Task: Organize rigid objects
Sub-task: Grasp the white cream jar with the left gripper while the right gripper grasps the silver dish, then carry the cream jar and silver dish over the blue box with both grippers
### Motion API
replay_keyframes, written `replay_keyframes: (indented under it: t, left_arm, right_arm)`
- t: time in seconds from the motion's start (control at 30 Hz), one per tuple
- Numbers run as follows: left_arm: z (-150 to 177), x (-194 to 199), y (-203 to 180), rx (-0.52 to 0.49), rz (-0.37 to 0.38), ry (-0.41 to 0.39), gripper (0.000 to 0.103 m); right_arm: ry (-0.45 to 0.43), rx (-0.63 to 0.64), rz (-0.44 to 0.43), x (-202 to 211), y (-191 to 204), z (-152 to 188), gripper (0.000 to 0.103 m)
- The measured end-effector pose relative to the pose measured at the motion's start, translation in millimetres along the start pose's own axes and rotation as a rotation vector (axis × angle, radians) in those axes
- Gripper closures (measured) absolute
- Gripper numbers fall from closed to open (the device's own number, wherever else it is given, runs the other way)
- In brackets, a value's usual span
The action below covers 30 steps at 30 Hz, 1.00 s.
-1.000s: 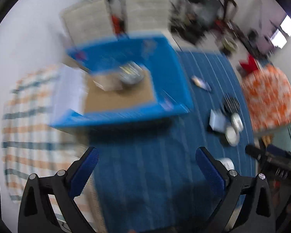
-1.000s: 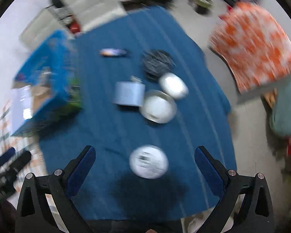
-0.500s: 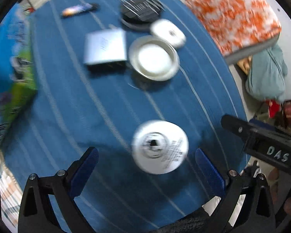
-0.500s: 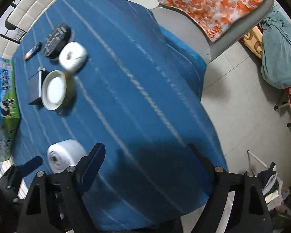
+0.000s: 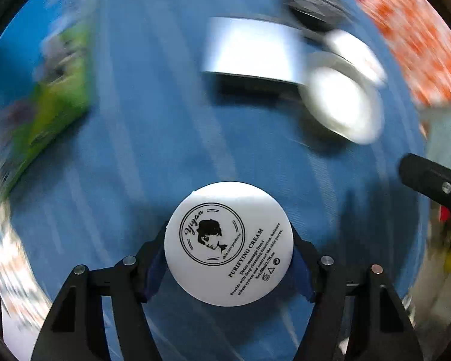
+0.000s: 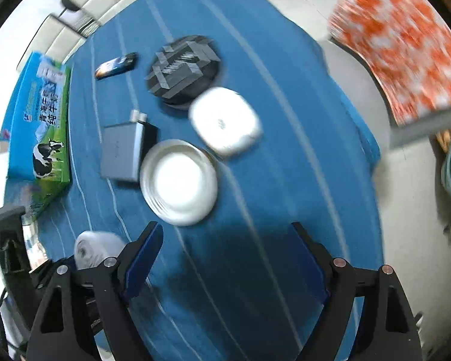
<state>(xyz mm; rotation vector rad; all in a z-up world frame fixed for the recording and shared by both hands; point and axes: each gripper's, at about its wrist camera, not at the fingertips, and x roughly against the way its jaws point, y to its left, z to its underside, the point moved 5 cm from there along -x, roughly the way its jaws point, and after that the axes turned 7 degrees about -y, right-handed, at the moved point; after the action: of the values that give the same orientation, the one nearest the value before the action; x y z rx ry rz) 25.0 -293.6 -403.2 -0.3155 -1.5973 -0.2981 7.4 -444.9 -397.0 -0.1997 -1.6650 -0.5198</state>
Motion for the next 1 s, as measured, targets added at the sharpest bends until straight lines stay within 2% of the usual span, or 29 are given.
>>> replay_keyframes:
  t: [0.13,0.27,0.33,0.47,0.57,0.63,0.87,1.0]
  left_arm:
    - [-8,-5,36,0.113,-0.015,0.017,0.037]
    - [-10,-4,46,0.151,0.007,0.017,0.036]
    - [-9,-3,42,0.148,0.008,0.012,0.033]
    - [-5,0,35,0.131,-0.008,-0.007,0.032]
    - [8,4,38,0.130,-0.007,-0.019,0.032]
    - [11,8,37,0.138,-0.007,-0.031,0.037]
    - [24,19,44,0.135,-0.020,-0.035,0.038]
    - [28,37,50,0.121,-0.035,-0.071,0.038]
  right_arm:
    - [0.040,0.011,-0.011,-27,23,-12,0.016]
    - [0.047,0.015,0.020,-41,32,-20,0.015]
    - [0.048,0.040,0.043,-44,37,-21,0.017]
    - [0.040,0.093,0.138,-43,42,-16,0.035]
    - [0.040,0.117,0.162,-43,44,-15,0.036]
    - [0.044,0.122,0.165,-43,47,-15,0.036]
    - [0.016,0.136,0.151,-22,53,-9,0.036]
    - [-0.006,0.147,0.128,-4,60,3,0.036]
